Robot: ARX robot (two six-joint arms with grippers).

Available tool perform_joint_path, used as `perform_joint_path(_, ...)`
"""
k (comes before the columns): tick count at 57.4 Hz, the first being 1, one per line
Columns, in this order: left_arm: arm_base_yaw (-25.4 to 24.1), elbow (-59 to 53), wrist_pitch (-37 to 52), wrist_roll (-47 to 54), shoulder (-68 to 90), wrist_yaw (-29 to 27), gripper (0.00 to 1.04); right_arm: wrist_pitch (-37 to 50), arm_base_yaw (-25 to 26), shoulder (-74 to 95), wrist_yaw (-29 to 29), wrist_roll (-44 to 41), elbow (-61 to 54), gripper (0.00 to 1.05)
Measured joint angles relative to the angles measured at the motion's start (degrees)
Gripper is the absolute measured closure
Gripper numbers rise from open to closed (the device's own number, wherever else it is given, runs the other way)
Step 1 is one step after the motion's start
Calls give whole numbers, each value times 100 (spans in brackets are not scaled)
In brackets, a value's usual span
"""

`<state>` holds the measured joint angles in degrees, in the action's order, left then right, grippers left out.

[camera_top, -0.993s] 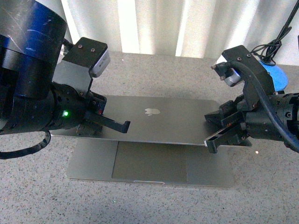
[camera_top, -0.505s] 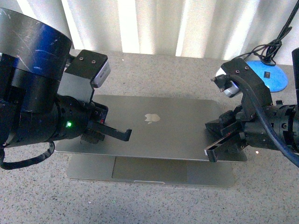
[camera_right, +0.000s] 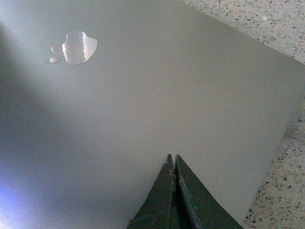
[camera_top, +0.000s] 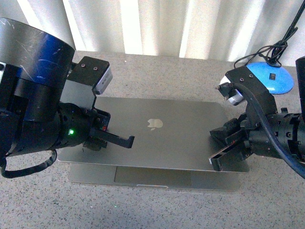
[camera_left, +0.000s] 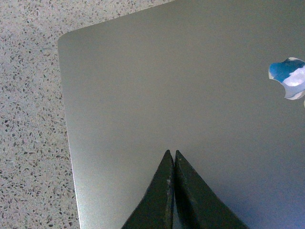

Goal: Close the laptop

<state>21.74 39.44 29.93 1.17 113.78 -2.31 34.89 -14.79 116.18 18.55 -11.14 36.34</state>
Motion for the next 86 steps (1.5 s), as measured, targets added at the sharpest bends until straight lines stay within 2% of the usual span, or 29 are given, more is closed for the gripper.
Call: perform_joint_path(86, -50, -275, 343, -197, 232, 17, 101, 223, 79, 396, 153, 114, -74, 104)
